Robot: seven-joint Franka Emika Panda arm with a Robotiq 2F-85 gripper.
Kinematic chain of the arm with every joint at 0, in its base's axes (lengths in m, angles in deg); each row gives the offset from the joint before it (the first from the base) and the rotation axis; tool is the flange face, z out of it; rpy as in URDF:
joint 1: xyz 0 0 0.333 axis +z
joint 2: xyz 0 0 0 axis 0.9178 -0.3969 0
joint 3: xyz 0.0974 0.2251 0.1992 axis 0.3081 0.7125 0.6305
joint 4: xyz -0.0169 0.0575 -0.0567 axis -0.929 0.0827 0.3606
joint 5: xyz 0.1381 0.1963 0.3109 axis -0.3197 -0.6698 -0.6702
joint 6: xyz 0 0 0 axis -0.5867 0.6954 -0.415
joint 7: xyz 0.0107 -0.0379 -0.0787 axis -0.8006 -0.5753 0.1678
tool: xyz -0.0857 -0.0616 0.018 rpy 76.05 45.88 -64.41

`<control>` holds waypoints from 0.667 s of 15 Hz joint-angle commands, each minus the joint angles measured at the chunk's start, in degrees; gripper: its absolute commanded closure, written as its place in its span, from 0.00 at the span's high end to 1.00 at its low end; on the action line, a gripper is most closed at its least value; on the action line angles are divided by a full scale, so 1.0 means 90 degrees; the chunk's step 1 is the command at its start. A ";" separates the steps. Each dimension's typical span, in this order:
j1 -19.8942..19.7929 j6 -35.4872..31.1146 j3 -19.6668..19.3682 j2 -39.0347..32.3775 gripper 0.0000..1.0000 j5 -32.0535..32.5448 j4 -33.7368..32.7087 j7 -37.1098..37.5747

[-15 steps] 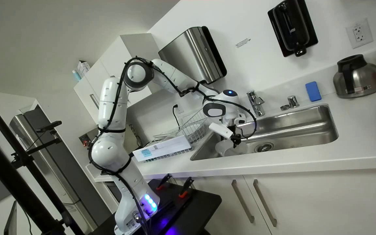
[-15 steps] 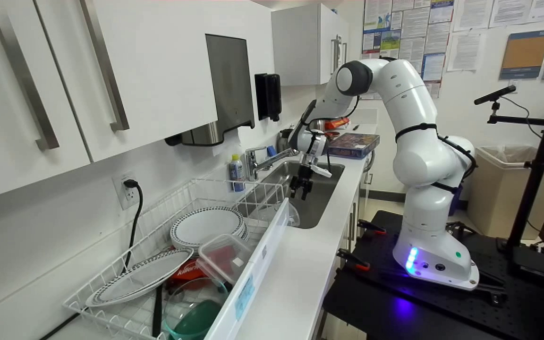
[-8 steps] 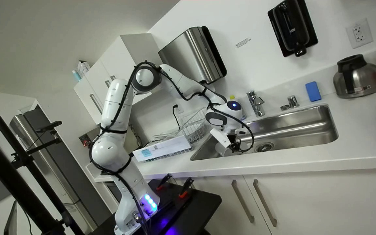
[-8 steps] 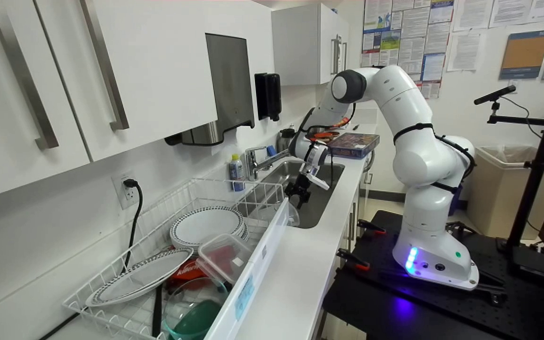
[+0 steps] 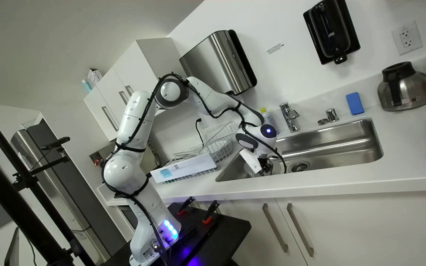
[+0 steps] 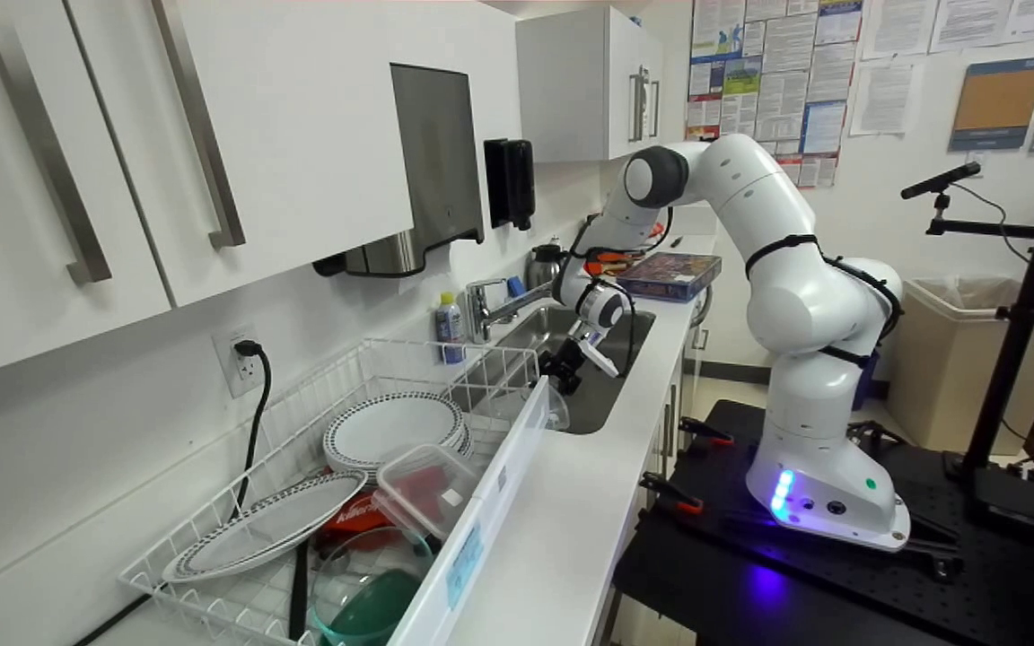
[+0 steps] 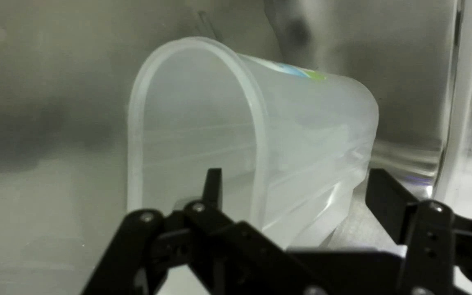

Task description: Pick up the plastic container from the sink and slightly move it to the right.

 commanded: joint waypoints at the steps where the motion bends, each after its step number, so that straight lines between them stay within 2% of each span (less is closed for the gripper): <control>1: 0.0088 0.0529 -0.0184 -0.0116 0.56 -0.0409 -0.0208 -0.0233; 8: 0.0212 0.0942 -0.0469 -0.0028 0.05 -0.0591 -0.0176 -0.0423; 9: 0.0231 0.0980 -0.0498 -0.0014 0.01 -0.0610 -0.0168 -0.0439; 10: 0.0241 0.1062 -0.0513 0.0008 0.01 -0.0660 -0.0160 -0.0474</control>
